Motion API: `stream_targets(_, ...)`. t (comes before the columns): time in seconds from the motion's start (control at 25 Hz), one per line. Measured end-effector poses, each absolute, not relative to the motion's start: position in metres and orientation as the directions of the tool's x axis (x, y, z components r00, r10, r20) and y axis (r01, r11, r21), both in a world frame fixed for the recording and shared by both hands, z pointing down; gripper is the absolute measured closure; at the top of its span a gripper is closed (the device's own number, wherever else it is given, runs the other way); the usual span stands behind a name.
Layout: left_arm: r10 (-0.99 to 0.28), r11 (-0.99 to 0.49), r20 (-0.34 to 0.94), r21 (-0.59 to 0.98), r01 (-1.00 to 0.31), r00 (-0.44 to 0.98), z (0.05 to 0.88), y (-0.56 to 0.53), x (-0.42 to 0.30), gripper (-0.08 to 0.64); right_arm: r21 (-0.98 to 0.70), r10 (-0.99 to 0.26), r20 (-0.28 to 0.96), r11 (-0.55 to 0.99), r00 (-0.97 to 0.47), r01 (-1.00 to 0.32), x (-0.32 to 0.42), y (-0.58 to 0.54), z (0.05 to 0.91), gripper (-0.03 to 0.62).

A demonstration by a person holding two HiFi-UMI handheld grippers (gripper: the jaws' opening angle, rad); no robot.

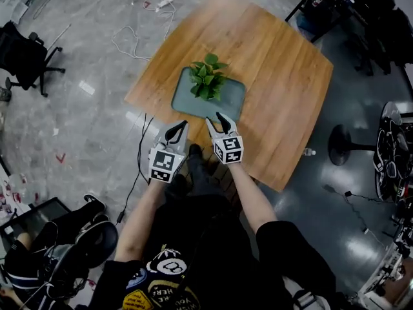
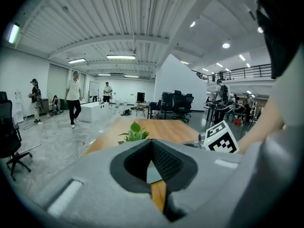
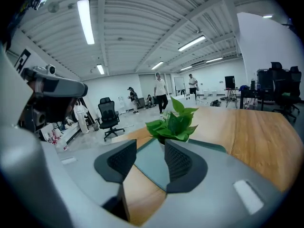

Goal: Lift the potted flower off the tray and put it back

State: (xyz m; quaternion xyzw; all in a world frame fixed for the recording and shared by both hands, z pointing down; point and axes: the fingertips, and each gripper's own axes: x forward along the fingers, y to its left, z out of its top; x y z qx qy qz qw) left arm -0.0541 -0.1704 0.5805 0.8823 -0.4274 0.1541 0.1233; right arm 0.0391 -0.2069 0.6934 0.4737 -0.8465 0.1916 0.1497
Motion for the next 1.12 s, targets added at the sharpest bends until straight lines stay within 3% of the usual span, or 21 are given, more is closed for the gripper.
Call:
stream_targets(0.28,-0.734,-0.501,0.439,0.166,-0.849,0.519,0.636,-0.230,-0.048,0.561,-0.206,-0.717,0.524,0.418,-0.460,-0.885,0.049,-0.267,0.796,0.145)
stream_targets(0.36,-0.736,-0.478,0.451,0.180,-0.860,0.504,0.646,-0.240,-0.051,0.561,-0.209,-0.724,0.530,0.393,-0.441,-0.896,0.051,-0.286,0.817,0.093)
stream_targets(0.64,-0.722,-0.466,0.456,0.236,-0.853,0.521,0.653,-0.251,-0.063,0.561,-0.185,-0.764,0.458,0.418,-0.454,-0.890,0.040,-0.352,0.830,0.015)
stream_targets(1.12,-0.717,-0.505,0.399,0.266,-0.821,0.571,0.627,-0.241,-0.046,0.561,-0.126,-0.764,0.416,0.489,-0.493,-0.863,0.023,-0.366,0.815,0.060)
